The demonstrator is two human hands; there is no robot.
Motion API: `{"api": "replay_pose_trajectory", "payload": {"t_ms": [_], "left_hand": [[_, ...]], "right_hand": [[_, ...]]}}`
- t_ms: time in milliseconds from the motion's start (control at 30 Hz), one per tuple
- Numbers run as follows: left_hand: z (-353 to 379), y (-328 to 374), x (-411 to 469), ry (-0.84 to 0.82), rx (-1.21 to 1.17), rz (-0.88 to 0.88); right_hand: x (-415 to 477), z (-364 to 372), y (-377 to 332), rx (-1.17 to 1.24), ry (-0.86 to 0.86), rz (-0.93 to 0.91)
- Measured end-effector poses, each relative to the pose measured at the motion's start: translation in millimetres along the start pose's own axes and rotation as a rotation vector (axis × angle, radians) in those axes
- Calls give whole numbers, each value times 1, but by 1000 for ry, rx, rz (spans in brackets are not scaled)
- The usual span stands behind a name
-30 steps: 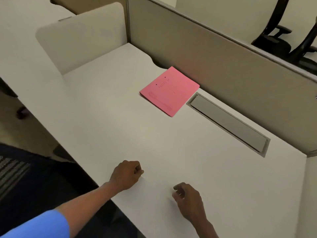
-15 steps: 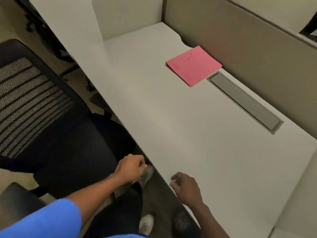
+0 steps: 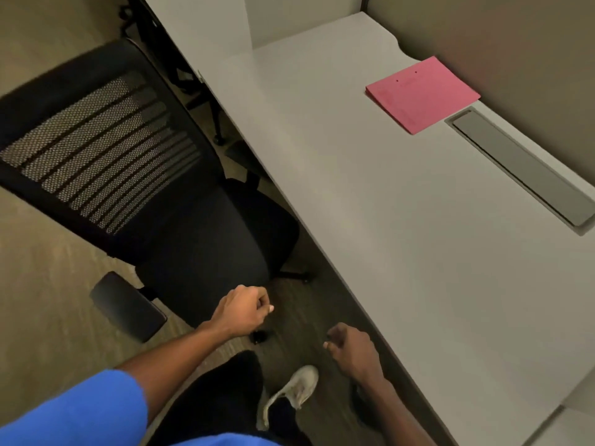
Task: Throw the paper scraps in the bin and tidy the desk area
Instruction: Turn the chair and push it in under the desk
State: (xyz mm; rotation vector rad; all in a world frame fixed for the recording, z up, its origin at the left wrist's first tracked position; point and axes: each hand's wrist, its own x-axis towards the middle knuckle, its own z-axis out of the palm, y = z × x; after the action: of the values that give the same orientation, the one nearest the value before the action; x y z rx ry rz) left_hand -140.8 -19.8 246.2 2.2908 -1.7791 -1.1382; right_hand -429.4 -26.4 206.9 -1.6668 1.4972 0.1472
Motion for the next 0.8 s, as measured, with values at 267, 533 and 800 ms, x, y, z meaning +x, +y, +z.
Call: {"api": "replay_pose_trajectory", "payload": {"t_ms": [267,533,800], "left_hand": [[-21,-98,-29,78,-25,-163],[-83,-217,-39,186,-42,-143],[-169,-350,-23,200,-127,-119]], "right_hand": [[1,52,-43,-27,-98,-34],[18,120,-148,-62,-65,-44],[53,211,-264,-22,5,42]]}}
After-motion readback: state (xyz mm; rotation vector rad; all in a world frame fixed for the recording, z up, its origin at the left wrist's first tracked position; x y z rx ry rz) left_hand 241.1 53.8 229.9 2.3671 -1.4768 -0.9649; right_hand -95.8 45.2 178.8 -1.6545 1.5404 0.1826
